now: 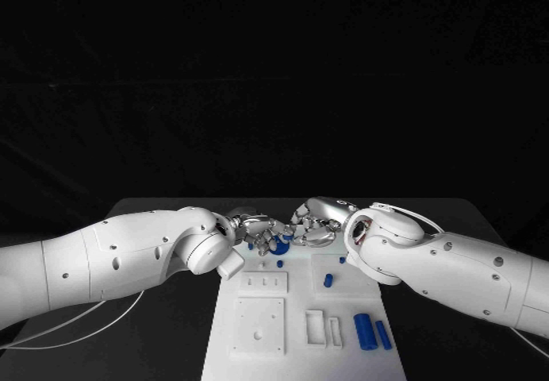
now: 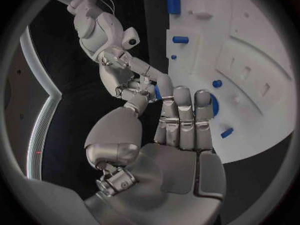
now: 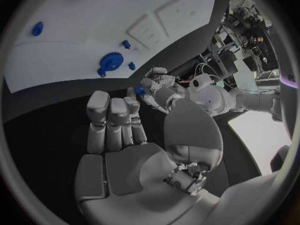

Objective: Assemble the parts on the task board

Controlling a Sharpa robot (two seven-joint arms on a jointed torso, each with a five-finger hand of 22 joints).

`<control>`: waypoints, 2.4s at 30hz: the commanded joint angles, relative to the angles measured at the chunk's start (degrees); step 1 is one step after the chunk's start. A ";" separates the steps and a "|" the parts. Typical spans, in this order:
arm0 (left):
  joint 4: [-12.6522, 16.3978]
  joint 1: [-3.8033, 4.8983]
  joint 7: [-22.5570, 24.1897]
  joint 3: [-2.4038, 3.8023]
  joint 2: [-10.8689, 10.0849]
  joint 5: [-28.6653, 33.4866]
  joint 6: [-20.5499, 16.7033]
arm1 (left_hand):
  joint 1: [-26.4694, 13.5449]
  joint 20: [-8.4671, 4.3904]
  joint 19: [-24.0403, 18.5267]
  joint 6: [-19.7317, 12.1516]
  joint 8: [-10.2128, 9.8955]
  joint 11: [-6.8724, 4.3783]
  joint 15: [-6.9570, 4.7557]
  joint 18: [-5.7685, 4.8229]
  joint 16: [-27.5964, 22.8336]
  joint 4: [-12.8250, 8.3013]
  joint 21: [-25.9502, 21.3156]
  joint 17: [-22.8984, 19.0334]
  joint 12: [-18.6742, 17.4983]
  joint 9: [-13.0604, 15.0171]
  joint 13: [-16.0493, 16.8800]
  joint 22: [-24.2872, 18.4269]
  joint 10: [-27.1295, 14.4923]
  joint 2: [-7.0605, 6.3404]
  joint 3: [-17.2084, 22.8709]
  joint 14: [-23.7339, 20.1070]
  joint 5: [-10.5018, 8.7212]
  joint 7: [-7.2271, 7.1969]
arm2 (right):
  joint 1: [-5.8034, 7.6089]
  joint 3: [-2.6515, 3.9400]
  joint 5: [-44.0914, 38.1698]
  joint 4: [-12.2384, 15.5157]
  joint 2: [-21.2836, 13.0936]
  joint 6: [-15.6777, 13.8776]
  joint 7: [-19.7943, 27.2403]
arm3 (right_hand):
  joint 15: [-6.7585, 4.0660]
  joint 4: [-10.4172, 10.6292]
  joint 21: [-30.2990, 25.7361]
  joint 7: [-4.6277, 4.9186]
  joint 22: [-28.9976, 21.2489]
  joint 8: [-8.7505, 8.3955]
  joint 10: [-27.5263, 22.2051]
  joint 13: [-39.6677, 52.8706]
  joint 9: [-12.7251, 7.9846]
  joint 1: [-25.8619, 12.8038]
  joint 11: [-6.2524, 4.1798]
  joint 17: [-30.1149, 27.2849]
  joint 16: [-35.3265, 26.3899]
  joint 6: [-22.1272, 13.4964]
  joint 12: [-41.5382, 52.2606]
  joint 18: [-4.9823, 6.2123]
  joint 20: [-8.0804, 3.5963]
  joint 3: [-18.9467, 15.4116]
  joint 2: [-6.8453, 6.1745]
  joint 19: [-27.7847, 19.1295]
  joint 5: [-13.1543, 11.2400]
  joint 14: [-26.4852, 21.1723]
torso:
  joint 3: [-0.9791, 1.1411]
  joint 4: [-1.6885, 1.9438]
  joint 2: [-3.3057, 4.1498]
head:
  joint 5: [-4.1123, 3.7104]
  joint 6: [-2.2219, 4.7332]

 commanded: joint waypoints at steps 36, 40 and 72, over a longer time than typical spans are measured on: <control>2.17 0.11 -13.22 -3.10 -1.31 -27.30 3.76 | -0.78 -8.38 1.24 6.67 1.06 -1.95 -2.45 -0.46 9.83 -0.13 5.01 1.59 10.56 6.76 4.63 0.87 0.84 -0.85 0.12 1.59 8.58 -4.05 | 0.80 0.37 13.84 -8.61 -7.54 -13.10 2.51 | 1.66 1.84 -2.88 2.26 -0.33 -2.71 -1.25 -3.30 -1.15 -2.17 1.57 -0.52 -2.00 -4.46 -2.18 3.90 -0.07 -8.20 0.49 -1.98 5.16 -1.27 | 0.20 0.30 -0.47 | 1.13 -1.71; 2.30 0.11 -13.74 -3.30 -0.82 -28.51 4.16 | -0.65 -8.47 1.46 6.92 0.99 -2.10 -2.70 -0.39 10.66 -0.12 5.26 1.47 11.77 7.19 5.15 1.10 0.71 -0.77 0.17 1.71 7.52 -4.19 | 0.80 0.37 13.81 -8.84 -7.35 -13.50 2.13 | 1.80 2.94 -3.62 2.40 -0.52 -2.87 -1.76 -3.71 -1.27 -1.59 1.71 -0.91 -2.75 -4.58 -2.47 3.90 0.43 -7.07 -0.07 -2.59 5.20 -1.84 | 0.35 0.45 -0.68 | 1.32 -2.25; 2.97 -2.09 -14.22 -3.28 0.34 -34.76 -0.08 | -2.36 -9.43 4.83 9.19 3.35 -3.93 -5.00 0.96 17.07 0.11 8.21 0.45 20.86 10.17 8.33 2.83 -0.32 0.04 0.30 3.30 11.26 -5.91 | 0.78 0.37 13.90 -8.15 -7.37 -13.58 1.45 | 1.76 3.98 -3.77 2.37 -0.41 -2.89 -1.58 -4.19 -1.34 -0.70 1.68 -1.11 -2.86 -4.38 -2.11 3.90 0.79 -6.47 -0.27 -2.31 7.15 -1.52 | 0.64 0.68 -1.10 | 1.22 -3.94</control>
